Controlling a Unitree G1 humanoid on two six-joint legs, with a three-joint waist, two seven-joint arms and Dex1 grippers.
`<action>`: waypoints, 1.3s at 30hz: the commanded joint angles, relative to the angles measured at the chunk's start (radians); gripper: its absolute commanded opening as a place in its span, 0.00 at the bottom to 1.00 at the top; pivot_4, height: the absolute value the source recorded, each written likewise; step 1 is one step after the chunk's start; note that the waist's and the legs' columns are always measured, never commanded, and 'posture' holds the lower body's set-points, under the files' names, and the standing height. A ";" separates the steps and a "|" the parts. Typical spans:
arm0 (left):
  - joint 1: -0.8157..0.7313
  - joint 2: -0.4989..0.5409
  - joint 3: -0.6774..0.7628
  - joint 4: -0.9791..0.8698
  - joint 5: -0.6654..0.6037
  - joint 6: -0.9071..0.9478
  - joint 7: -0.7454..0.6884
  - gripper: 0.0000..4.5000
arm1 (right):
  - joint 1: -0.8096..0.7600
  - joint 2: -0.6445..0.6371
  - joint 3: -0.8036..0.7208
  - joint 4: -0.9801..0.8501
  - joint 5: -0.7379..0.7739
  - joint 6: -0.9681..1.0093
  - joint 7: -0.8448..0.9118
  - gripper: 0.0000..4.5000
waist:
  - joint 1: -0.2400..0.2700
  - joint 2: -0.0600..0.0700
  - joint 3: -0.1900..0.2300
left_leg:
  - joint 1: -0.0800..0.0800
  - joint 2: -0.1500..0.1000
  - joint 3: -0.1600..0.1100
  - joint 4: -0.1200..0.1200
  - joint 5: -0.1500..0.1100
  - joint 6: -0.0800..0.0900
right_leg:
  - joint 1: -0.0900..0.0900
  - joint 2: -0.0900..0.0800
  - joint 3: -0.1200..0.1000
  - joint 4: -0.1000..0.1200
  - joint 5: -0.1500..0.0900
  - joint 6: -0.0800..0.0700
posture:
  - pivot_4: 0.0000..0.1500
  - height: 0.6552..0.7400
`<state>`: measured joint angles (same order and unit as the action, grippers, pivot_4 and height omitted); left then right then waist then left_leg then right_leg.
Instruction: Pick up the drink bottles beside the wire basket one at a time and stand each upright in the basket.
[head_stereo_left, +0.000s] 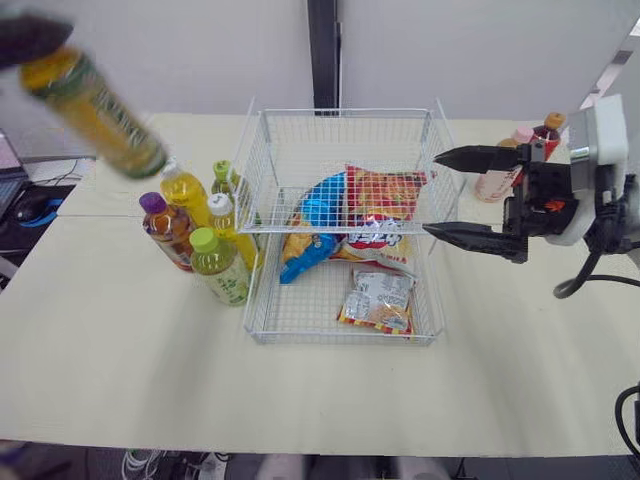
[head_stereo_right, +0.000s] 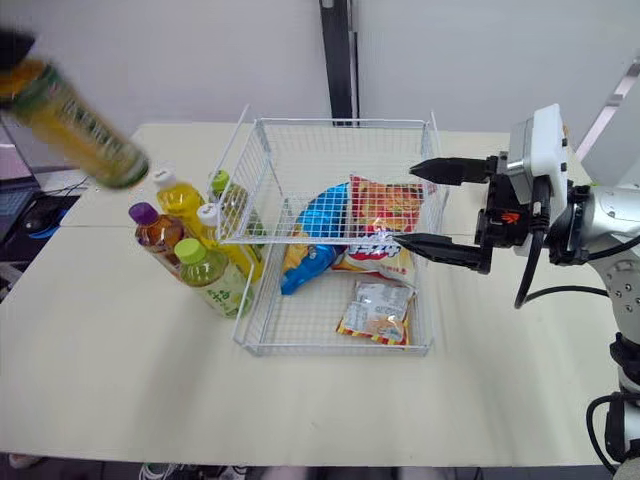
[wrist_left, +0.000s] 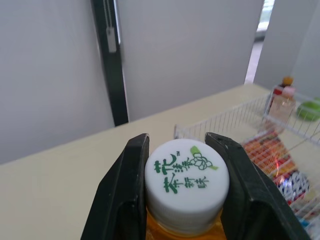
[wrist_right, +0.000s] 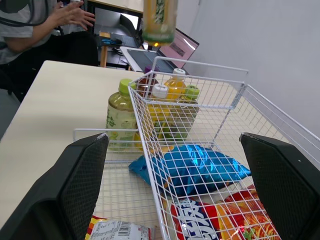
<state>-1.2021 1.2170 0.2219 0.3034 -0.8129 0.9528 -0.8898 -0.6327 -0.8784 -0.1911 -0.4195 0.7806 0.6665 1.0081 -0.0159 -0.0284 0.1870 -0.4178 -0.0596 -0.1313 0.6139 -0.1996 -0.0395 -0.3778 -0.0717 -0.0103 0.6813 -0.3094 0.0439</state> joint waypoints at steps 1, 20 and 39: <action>-0.217 -0.087 -0.129 0.119 0.126 -0.075 -0.073 0.31 | 0.014 -0.027 -0.076 -0.024 0.023 0.004 -0.029 1.00 | -0.005 0.000 0.000 | 0.000 -0.001 0.001 0.000 0.000 0.000 | 0.000 -0.001 0.001 0.000 0.000 0.000 | 1.00 1.00; -0.584 -0.731 -0.266 0.687 0.485 -0.482 -0.213 0.31 | 0.230 -0.044 -0.253 -0.192 0.035 0.045 -0.295 1.00 | -0.035 0.000 0.003 | -0.014 -0.001 0.004 0.014 -0.001 0.002 | -0.012 -0.002 0.002 0.008 0.000 0.001 | 1.00 1.00; -0.571 -0.929 -0.206 0.898 0.628 -0.683 -0.048 0.31 | 0.295 -0.054 -0.267 -0.221 0.059 0.031 -0.345 1.00 | -0.034 -0.001 0.003 | -0.014 -0.002 0.004 0.017 -0.001 0.002 | -0.012 -0.002 0.002 0.013 0.000 0.001 | 1.00 1.00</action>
<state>-1.7360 0.2870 -0.0015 1.2091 -0.1952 0.2934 -0.9500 -0.3337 -0.9205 -0.4128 -0.6237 0.8360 0.7210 0.6604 -0.0500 -0.0295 0.1900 -0.4316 -0.0612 -0.1271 0.6307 -0.2003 -0.0373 -0.3899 -0.0742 -0.0081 0.6945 -0.3091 0.0447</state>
